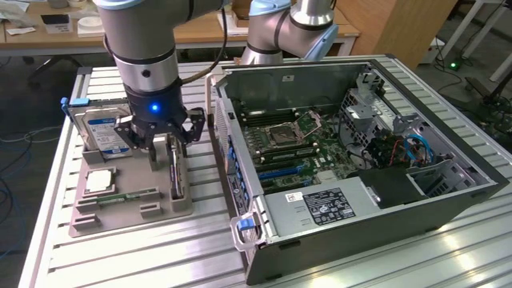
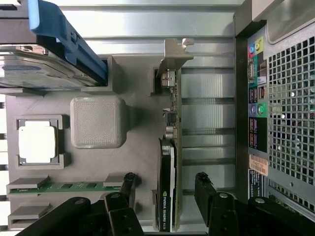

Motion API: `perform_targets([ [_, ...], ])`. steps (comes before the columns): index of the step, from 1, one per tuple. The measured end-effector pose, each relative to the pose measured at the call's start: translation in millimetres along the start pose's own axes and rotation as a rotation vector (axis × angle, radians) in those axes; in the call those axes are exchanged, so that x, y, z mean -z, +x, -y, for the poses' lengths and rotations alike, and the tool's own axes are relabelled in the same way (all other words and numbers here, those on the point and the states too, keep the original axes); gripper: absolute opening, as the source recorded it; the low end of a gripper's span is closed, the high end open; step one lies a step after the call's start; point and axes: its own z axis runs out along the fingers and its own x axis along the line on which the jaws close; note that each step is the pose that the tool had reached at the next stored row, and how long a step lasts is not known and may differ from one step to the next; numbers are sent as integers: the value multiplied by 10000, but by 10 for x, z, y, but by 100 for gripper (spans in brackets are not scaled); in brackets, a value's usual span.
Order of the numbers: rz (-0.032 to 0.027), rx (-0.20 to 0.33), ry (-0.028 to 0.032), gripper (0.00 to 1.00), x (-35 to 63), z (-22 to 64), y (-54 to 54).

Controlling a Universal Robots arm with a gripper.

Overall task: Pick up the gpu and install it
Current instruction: 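Pick up the gpu and move the gpu toward the slot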

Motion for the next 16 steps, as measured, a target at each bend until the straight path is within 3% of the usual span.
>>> perform_targets([
  [16, 1, 3, -1, 60, -268, -46, -24],
])
